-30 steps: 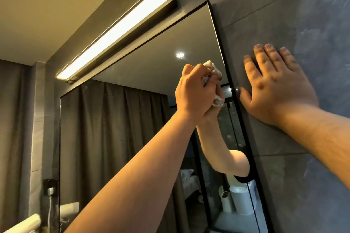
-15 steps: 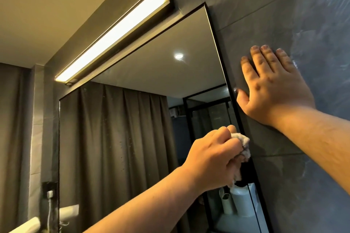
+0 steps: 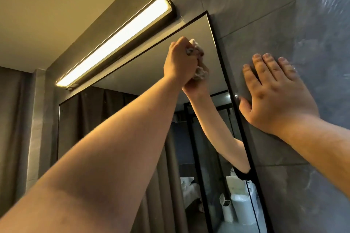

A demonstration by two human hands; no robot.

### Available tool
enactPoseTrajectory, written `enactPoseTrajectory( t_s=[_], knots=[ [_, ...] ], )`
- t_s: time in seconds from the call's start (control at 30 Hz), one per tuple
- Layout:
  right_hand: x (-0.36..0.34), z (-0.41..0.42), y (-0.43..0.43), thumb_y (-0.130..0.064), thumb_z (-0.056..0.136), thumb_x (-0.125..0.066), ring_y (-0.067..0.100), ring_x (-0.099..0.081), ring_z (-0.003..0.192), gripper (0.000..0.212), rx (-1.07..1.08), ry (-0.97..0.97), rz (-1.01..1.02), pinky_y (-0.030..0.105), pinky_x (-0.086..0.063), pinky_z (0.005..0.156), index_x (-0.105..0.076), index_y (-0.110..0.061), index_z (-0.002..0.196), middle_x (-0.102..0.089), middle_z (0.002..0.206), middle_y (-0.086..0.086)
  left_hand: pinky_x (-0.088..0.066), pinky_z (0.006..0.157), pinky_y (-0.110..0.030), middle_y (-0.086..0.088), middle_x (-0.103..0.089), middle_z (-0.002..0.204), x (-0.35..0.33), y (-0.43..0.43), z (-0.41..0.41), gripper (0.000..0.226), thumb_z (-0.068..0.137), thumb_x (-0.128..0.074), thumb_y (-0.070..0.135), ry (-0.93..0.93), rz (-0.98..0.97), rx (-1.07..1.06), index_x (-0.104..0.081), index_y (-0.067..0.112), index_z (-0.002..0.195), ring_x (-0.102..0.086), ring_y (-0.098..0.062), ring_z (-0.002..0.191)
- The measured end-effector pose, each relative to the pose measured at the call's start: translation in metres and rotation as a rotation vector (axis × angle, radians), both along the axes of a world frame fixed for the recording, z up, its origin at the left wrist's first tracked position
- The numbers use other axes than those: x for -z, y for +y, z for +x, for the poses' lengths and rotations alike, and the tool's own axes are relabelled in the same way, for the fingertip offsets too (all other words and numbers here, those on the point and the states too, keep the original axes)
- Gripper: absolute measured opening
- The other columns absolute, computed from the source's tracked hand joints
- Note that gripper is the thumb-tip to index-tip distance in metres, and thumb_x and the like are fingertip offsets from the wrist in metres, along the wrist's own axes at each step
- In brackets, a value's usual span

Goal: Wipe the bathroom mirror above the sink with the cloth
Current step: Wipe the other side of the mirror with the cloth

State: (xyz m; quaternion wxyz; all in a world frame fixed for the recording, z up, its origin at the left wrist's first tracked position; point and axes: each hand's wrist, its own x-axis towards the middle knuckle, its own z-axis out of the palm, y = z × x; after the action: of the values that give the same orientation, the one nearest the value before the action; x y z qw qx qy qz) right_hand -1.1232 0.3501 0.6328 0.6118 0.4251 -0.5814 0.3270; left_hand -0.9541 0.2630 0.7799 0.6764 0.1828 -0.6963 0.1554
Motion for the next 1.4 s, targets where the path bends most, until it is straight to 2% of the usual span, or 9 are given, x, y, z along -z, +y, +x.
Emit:
enactPoseTrajectory(
  t_s=[0.17, 0.33, 0.5, 0.6, 0.77, 1.0, 1.13, 1.27, 1.4],
  knots=[
    [-0.001, -0.001, 0.001, -0.048, 0.089, -0.029, 0.042, -0.026, 0.146, 0.077, 0.001, -0.004, 0.01, 0.055, -0.017, 0.121, -0.035, 0.0, 0.149, -0.03, 0.155, 0.028, -0.044, 0.07, -0.028, -0.004, -0.058, 0.103, -0.019, -0.009, 0.006, 0.011, 0.089, -0.061, 0.023, 0.049, 0.025, -0.027, -0.05, 0.023, 0.085, -0.056, -0.019, 0.088],
    [0.0, 0.001, 0.002, -0.048, 0.089, -0.032, 0.041, -0.026, 0.146, 0.077, 0.003, -0.007, 0.007, 0.054, -0.017, 0.121, -0.036, -0.001, 0.148, -0.031, 0.155, 0.028, -0.031, 0.057, -0.014, 0.003, -0.05, 0.093, 0.024, -0.001, 0.008, 0.015, 0.088, -0.063, 0.022, -0.028, -0.001, -0.013, -0.049, 0.023, 0.084, -0.05, -0.012, 0.076],
    [-0.001, 0.0, 0.0, -0.05, 0.09, -0.032, 0.04, -0.027, 0.146, 0.076, -0.006, -0.02, -0.001, 0.053, -0.018, 0.121, -0.036, -0.001, 0.149, -0.032, 0.155, 0.027, -0.043, 0.062, -0.027, 0.005, -0.047, 0.09, 0.113, 0.012, -0.007, 0.013, 0.079, -0.069, 0.019, -0.278, -0.197, -0.029, -0.059, 0.016, 0.087, -0.051, -0.016, 0.072],
    [-0.001, 0.0, -0.001, -0.05, 0.091, -0.032, 0.04, -0.026, 0.147, 0.076, -0.001, -0.024, -0.002, 0.053, -0.018, 0.121, -0.036, -0.002, 0.149, -0.032, 0.155, 0.026, -0.048, 0.061, -0.033, 0.004, -0.047, 0.091, 0.116, 0.016, -0.008, 0.013, 0.081, -0.068, 0.017, -0.33, -0.23, -0.058, -0.06, 0.014, 0.091, -0.051, -0.018, 0.072],
    [-0.001, 0.0, 0.002, -0.049, 0.089, -0.033, 0.041, -0.027, 0.146, 0.076, -0.003, -0.006, 0.006, 0.054, -0.018, 0.121, -0.038, -0.001, 0.148, -0.031, 0.155, 0.027, -0.041, 0.065, -0.029, 0.006, -0.047, 0.093, 0.055, 0.015, -0.021, 0.009, 0.086, -0.065, 0.021, -0.157, -0.182, -0.002, -0.057, 0.019, 0.089, -0.052, -0.016, 0.079],
    [0.0, 0.001, 0.002, -0.047, 0.087, -0.032, 0.041, -0.027, 0.146, 0.077, 0.005, -0.008, 0.019, 0.054, -0.019, 0.121, -0.039, 0.0, 0.148, -0.031, 0.155, 0.028, -0.046, 0.069, -0.029, 0.001, -0.054, 0.101, -0.036, 0.019, -0.033, 0.013, 0.088, -0.063, 0.029, -0.019, -0.046, 0.053, -0.053, 0.026, 0.082, -0.055, -0.018, 0.087],
    [-0.001, 0.001, 0.003, -0.047, 0.086, -0.033, 0.041, -0.028, 0.146, 0.076, -0.005, -0.011, 0.011, 0.053, -0.019, 0.12, -0.041, 0.0, 0.146, -0.032, 0.154, 0.028, -0.057, 0.071, -0.039, 0.0, -0.054, 0.099, -0.055, 0.019, -0.034, 0.016, 0.088, -0.062, 0.027, 0.051, 0.015, 0.12, -0.051, 0.028, 0.076, -0.06, -0.02, 0.082],
    [0.0, 0.001, 0.003, -0.047, 0.086, -0.033, 0.041, -0.029, 0.145, 0.077, -0.005, -0.012, 0.01, 0.054, -0.019, 0.12, -0.041, 0.0, 0.146, -0.033, 0.154, 0.028, -0.047, 0.068, -0.027, -0.003, -0.057, 0.105, -0.049, 0.012, -0.029, 0.01, 0.09, -0.061, 0.026, 0.038, -0.026, 0.068, -0.052, 0.026, 0.085, -0.055, -0.017, 0.086],
    [-0.001, 0.001, 0.003, -0.048, 0.087, -0.032, 0.042, -0.028, 0.146, 0.078, -0.007, -0.01, 0.023, 0.055, -0.02, 0.12, -0.039, 0.0, 0.147, -0.031, 0.155, 0.028, -0.05, 0.069, -0.025, 0.004, -0.058, 0.092, -0.049, -0.003, -0.009, 0.007, 0.091, -0.062, 0.028, 0.143, 0.024, 0.078, -0.055, 0.026, 0.09, -0.058, -0.014, 0.084]
  ],
)
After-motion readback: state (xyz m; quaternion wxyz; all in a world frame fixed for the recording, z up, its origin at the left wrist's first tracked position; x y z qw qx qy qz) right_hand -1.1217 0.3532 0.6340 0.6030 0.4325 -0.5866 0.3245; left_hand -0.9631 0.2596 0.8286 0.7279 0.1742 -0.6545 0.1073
